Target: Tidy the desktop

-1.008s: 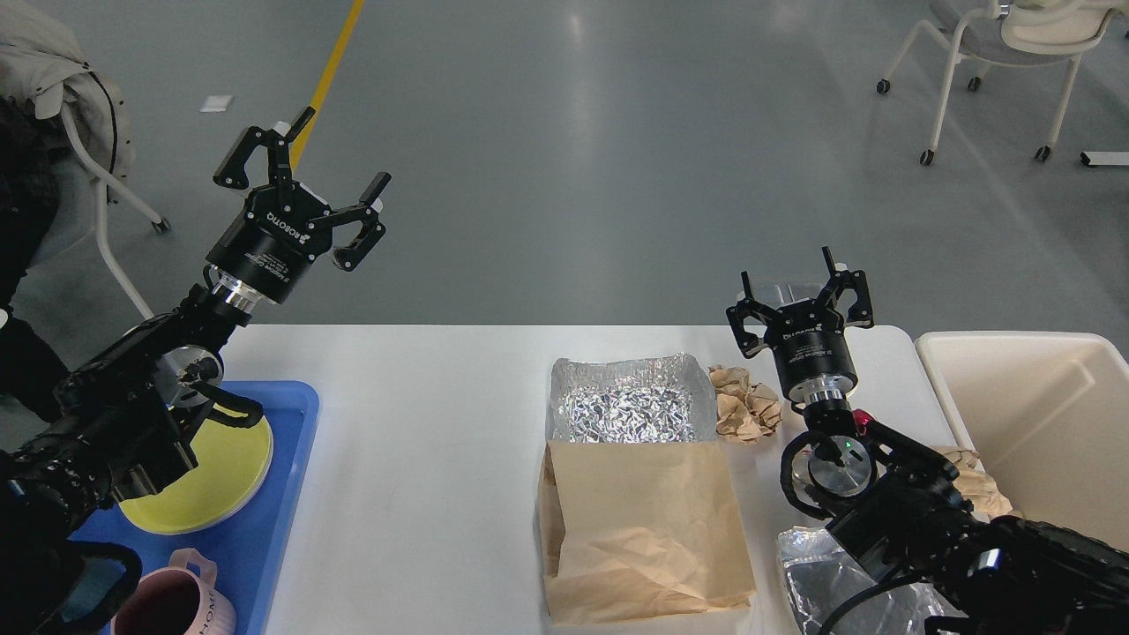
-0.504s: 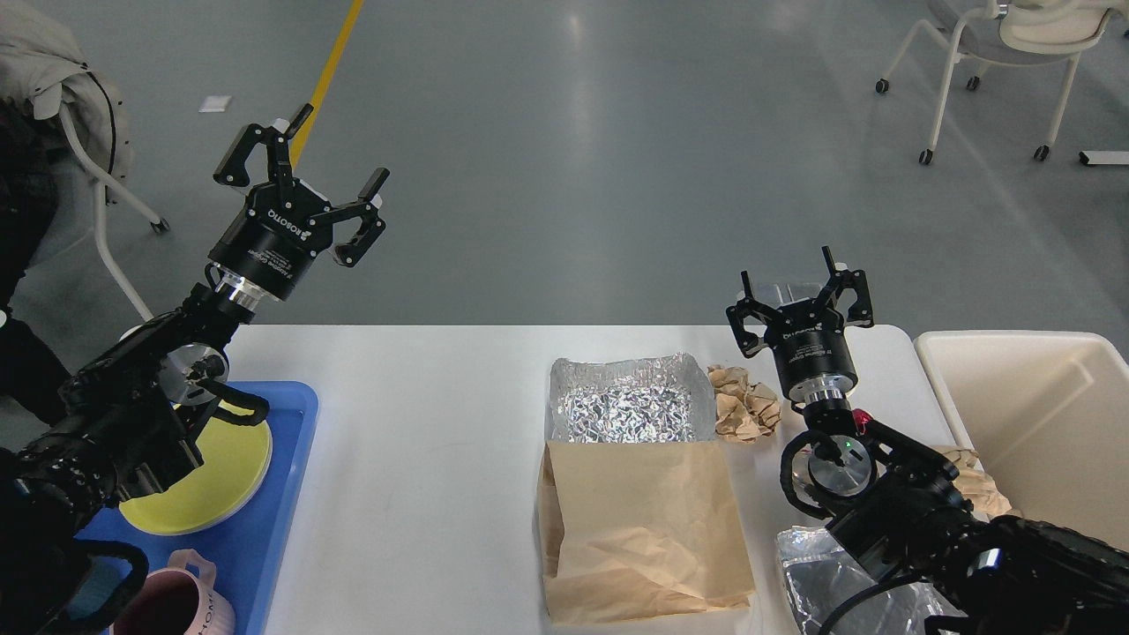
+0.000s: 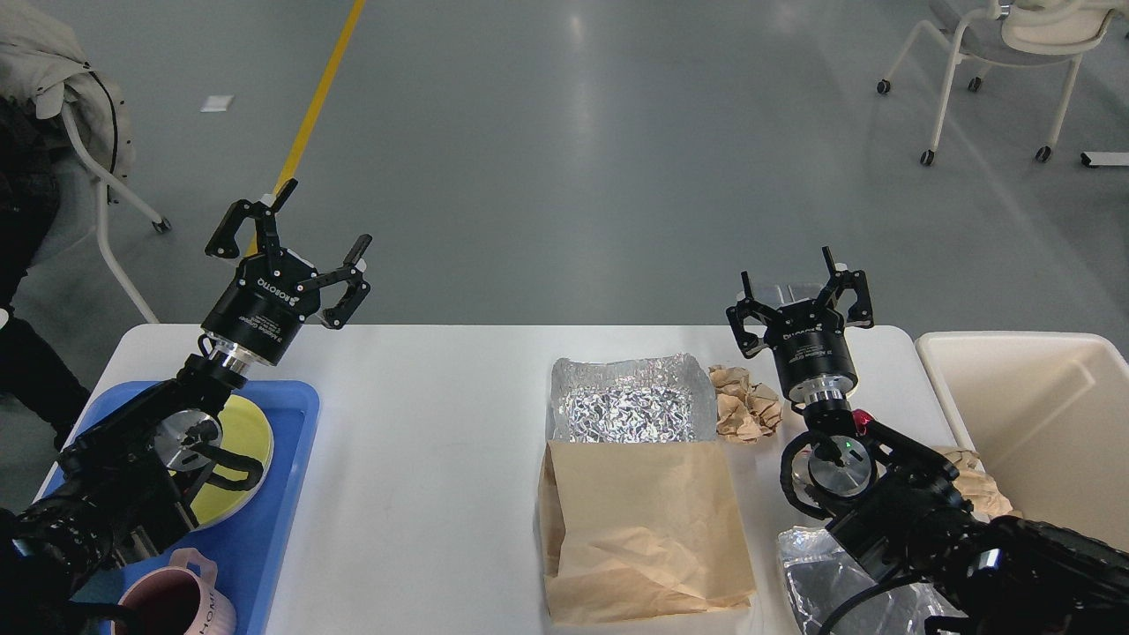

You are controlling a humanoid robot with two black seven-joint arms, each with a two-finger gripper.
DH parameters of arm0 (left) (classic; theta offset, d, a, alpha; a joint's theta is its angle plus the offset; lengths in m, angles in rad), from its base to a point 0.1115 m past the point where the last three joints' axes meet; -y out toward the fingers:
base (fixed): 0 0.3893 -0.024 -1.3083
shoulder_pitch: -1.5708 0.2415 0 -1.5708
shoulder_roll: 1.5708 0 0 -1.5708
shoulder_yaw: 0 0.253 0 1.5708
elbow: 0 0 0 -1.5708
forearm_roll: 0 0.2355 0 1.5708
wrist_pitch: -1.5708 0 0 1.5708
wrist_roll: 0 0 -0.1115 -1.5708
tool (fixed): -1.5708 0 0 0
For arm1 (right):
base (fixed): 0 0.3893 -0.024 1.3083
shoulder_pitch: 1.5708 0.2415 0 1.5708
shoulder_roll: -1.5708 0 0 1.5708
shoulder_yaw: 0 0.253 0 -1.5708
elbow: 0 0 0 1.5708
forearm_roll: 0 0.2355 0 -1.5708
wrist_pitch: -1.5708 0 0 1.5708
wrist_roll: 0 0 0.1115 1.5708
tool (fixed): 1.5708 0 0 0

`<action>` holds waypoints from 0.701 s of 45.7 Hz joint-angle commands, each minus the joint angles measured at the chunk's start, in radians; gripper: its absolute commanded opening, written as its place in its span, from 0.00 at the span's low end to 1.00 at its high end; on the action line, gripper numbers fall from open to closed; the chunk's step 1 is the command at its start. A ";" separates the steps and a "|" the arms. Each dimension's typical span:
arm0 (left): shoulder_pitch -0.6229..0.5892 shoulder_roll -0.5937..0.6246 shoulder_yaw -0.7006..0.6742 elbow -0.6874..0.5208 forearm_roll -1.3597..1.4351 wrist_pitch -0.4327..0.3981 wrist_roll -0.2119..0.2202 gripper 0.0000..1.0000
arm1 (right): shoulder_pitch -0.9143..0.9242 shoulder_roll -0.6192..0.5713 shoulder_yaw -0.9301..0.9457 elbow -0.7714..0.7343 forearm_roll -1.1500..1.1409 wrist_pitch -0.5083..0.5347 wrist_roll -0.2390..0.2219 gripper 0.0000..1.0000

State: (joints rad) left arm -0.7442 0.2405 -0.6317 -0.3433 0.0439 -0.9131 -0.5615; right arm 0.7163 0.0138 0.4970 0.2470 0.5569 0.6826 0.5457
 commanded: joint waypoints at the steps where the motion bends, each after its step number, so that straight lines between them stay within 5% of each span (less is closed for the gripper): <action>1: 0.035 -0.012 -0.002 0.001 -0.002 0.014 0.000 0.96 | 0.000 0.000 0.000 0.000 0.000 0.000 0.000 1.00; 6: 0.045 -0.007 -0.002 0.003 -0.022 0.039 0.026 0.97 | 0.000 0.000 0.000 0.000 0.000 0.000 0.000 1.00; 16: 0.046 -0.024 -0.083 0.012 -0.101 0.060 0.252 1.00 | 0.000 0.000 0.000 0.000 0.000 0.000 0.000 1.00; 32: 0.077 -0.041 -0.118 0.020 -0.104 0.065 0.250 1.00 | 0.000 0.000 0.000 -0.002 0.000 0.000 0.000 1.00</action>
State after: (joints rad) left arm -0.6752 0.2001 -0.7457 -0.3239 -0.0597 -0.8507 -0.3102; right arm 0.7163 0.0138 0.4970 0.2457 0.5568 0.6826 0.5461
